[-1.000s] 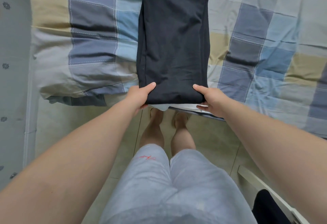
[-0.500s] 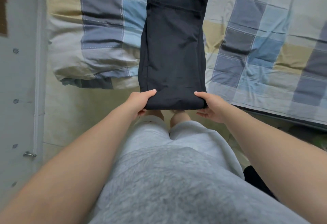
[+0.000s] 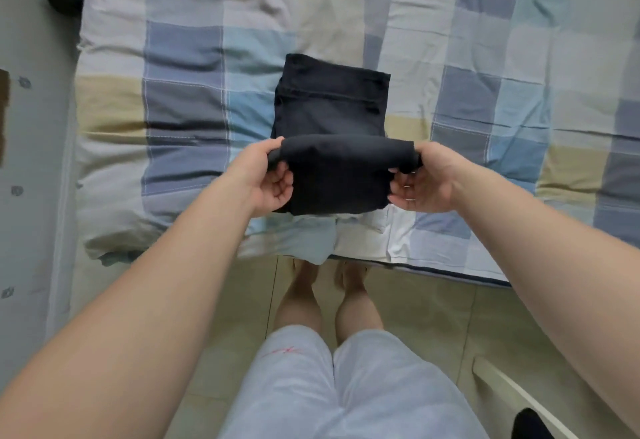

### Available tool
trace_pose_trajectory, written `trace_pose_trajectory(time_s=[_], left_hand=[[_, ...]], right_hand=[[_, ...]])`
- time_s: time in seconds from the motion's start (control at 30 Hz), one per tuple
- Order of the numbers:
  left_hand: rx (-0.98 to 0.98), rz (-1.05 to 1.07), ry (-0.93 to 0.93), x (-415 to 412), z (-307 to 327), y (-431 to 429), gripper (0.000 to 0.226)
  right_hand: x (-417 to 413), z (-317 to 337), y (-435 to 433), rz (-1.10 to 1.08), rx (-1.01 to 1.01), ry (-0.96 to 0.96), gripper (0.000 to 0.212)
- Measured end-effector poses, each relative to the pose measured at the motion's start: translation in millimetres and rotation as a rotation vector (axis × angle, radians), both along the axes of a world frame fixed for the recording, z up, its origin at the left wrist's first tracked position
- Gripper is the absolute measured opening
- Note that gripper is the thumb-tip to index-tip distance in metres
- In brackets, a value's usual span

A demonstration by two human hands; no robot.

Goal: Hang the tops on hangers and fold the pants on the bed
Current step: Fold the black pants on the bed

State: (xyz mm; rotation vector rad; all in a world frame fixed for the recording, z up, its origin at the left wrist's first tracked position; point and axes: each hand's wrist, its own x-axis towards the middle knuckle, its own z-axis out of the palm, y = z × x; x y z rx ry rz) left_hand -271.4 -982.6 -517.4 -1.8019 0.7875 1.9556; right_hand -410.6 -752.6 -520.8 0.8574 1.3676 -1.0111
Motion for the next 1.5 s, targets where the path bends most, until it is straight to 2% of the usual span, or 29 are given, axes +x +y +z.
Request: trace_pose_trajectory(time_s=[0.17,0.33,0.4,0.47,0.53,0.6,0.63,0.67,0.73,0.83,0.9,0.97,1.03,1.1,1.2,1.27,1.4,1.5], left_hand=[[0.027,0.059,0.053,-65,-34,-30,0.037],[0.010,0.053,0.160,-125,-72,-53,0.026],[-0.105,-0.018,0.220,-142,-91,-54,0.021],[-0.424,-0.296,0.250,-147,-114,-46,0.026],[-0.808,-0.761,0.269,-137,-140,-36,0.045],[-0.999,-1.210,0.243,-119,-159,-27,0.065],[-1.052,-1.346,0.237,-109,-167,-24,0.070],[-1.085,-1.416,0.233,-101,-174,-22,0.073],[-1.175,-1.459,0.209,-90,-184,-16,0.078],[-1.340,-1.345,0.050,-84,-189,-9,0.098],[-1.263,-1.102,-0.094,-85,-188,-12,0.114],[-1.090,-0.868,-0.150,-87,-191,-20,0.126],[-0.945,-0.785,-0.125,-88,-192,-27,0.124],[-0.813,-0.722,-0.095,-90,-192,-32,0.106],[-0.593,-0.561,-0.064,-94,-187,-44,0.093],[-0.460,-0.504,-0.022,-95,-182,-52,0.091],[-0.361,-0.513,0.054,-90,-173,-51,0.059],[-0.233,-0.528,0.068,-82,-165,-48,0.048]], right_hand=[[-57,-42,-32,-0.098,-0.026,0.043,0.042],[-100,-89,-59,-0.171,-0.046,0.133,0.044],[-107,-109,-70,-0.129,-0.104,0.212,0.040],[-107,-130,-78,0.067,-0.098,0.385,0.033],[-98,-154,-80,0.384,-0.066,0.629,0.039],[-82,-176,-76,0.766,-0.052,0.758,0.050],[-75,-184,-71,0.926,-0.023,0.769,0.055],[-69,-191,-67,1.033,0.010,0.765,0.059],[-60,-199,-61,1.098,0.044,0.785,0.064],[-52,-204,-56,0.989,0.093,0.883,0.079],[-48,-206,-50,0.753,0.091,0.823,0.098],[-45,-208,-44,0.437,0.014,0.655,0.111],[-45,-210,-39,0.284,-0.057,0.536,0.103],[-47,-213,-37,0.254,-0.090,0.513,0.084],[-52,-209,-40,0.204,-0.110,0.441,0.076],[-55,-206,-39,0.196,-0.135,0.392,0.077],[-55,-193,-36,0.252,-0.133,0.364,0.088],[-48,-184,-30,0.281,-0.128,0.399,0.093]])
